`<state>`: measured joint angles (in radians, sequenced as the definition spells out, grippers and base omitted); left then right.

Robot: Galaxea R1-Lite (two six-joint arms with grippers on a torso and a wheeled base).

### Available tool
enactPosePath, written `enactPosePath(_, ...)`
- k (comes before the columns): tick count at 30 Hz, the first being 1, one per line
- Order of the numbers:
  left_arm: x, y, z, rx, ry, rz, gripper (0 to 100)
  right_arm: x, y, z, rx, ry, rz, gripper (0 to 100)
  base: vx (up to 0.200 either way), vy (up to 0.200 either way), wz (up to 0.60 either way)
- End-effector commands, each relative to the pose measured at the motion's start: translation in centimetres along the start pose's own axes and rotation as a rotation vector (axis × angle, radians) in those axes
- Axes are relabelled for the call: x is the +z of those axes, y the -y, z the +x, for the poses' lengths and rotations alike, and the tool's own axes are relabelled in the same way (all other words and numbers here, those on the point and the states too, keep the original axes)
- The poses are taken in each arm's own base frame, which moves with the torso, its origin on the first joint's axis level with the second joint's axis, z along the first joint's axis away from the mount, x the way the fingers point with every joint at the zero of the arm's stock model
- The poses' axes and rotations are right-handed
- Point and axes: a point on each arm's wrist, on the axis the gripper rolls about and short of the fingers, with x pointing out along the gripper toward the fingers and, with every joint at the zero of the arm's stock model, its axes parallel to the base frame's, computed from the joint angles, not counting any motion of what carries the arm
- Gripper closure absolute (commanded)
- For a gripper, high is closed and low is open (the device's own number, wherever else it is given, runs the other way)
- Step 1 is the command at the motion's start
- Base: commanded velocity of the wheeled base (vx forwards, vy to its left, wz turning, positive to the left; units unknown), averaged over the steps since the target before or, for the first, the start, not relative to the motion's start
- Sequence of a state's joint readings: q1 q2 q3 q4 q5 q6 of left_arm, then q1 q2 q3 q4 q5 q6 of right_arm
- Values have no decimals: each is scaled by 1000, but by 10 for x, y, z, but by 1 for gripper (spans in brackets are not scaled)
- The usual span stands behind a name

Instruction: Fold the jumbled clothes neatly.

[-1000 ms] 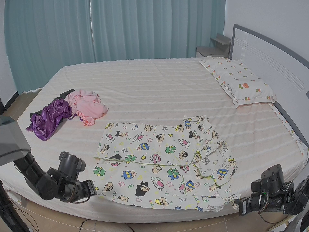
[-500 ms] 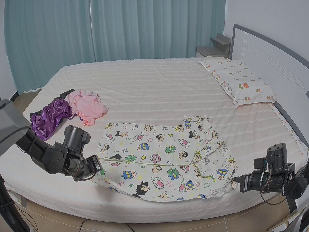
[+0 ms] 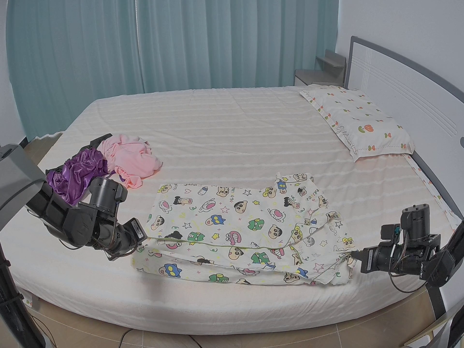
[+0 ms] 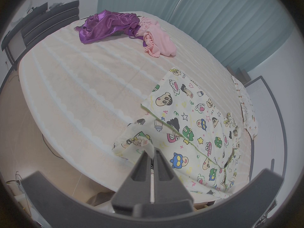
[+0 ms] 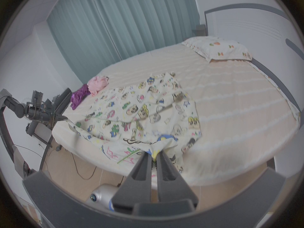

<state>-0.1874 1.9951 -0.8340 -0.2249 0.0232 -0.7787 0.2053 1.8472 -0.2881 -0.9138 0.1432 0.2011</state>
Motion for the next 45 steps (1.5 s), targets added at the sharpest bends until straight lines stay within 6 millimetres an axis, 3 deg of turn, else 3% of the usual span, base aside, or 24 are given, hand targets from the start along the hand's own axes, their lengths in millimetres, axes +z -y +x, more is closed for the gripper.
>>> enactPosePath(1,8,-2,10,13,7,-20,100,-3,6,16,7,15,9,100,0,0,0)
enactPosePath(9,20,-1,30,23,18,-57,100,-5,11,44,9,53,8,100,0,0,0)
enactPosePath(21,34,7,60,21,37,-105,100,11,15,75,13,132,2,100,0,0,0)
enactPosePath(45,42,19,106,34,24,-159,100,14,41,120,-66,151,37,100,0,0,0)
